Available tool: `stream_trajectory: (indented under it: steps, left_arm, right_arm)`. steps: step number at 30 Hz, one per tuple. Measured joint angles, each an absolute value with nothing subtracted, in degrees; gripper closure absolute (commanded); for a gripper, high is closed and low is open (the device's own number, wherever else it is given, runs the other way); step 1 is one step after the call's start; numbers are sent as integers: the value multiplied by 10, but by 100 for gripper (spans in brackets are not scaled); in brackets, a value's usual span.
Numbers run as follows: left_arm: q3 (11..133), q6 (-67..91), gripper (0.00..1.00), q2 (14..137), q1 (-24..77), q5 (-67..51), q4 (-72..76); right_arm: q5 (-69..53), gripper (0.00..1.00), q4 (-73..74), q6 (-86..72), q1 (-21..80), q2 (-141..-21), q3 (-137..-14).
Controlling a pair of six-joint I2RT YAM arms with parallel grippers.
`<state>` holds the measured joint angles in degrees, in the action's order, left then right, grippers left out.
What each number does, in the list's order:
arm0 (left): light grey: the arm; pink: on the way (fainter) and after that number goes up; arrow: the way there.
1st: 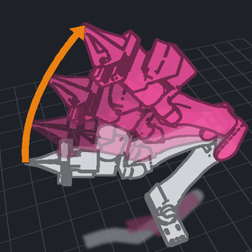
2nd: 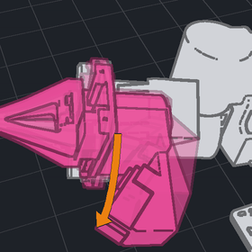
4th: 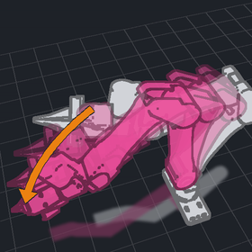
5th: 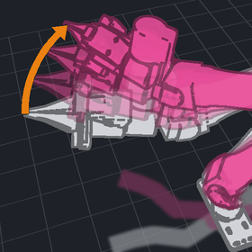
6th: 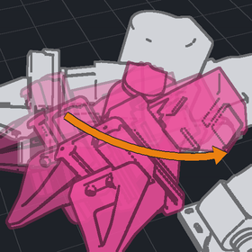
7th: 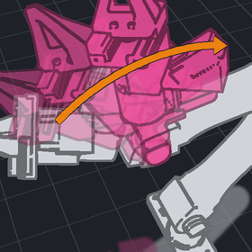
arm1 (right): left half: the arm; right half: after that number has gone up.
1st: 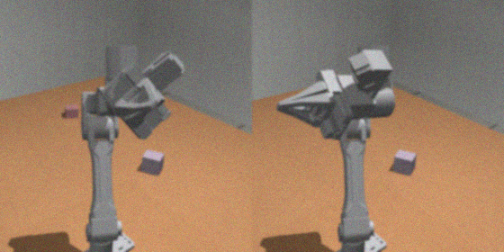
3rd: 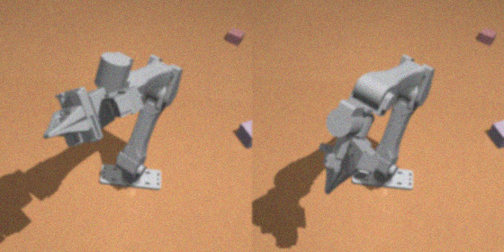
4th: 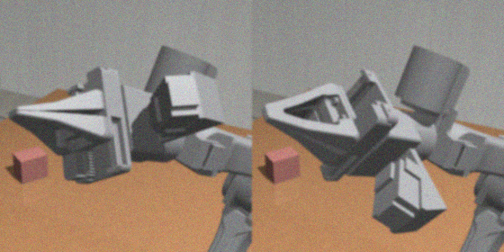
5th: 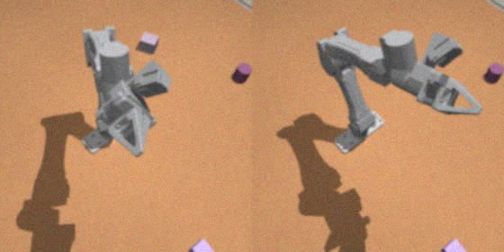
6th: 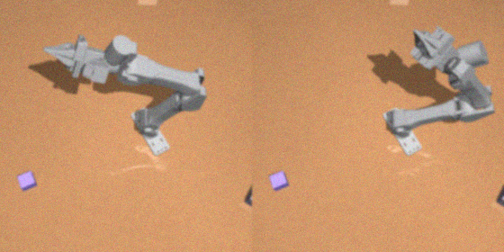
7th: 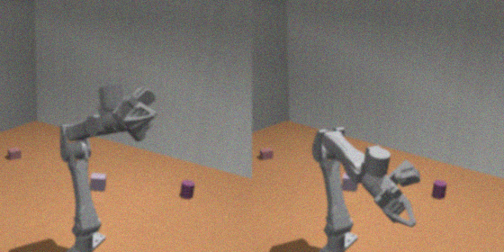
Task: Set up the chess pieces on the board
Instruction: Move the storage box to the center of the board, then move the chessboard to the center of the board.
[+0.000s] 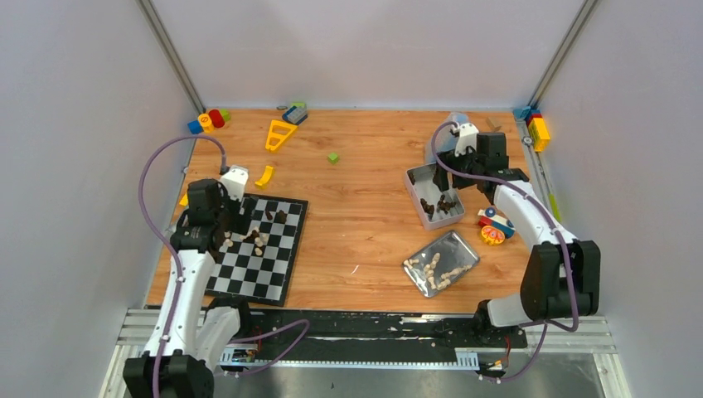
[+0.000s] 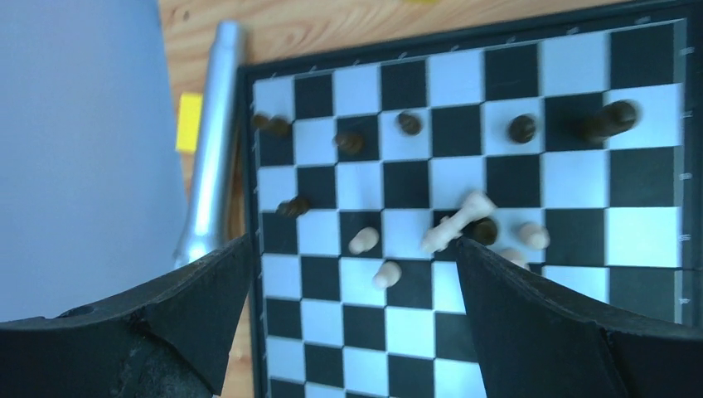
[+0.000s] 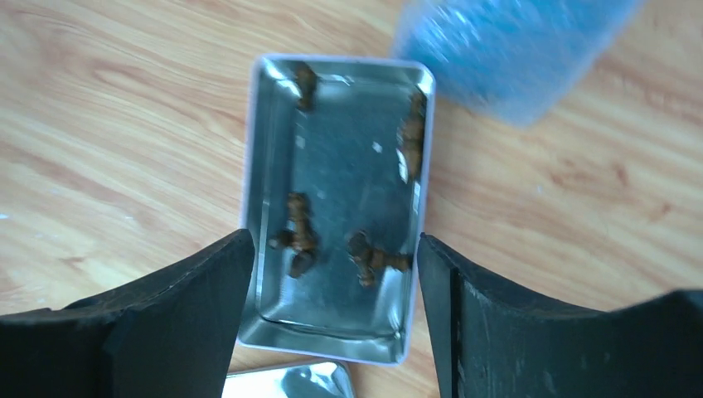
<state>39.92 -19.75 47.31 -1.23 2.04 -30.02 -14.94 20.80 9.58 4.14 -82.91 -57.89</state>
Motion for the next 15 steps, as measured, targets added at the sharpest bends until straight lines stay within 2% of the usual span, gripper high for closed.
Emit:
stream_trajectory:
  steps: [5,15]
  left_arm:
    - [434,-224,1,492,-122,18,-361]
    - [478,-345,7,588,-381,-81,-493]
  right_arm:
    - [-185,27,208,109,97,-799,-607]
    - [-235,28,216,132,210,-798,-618]
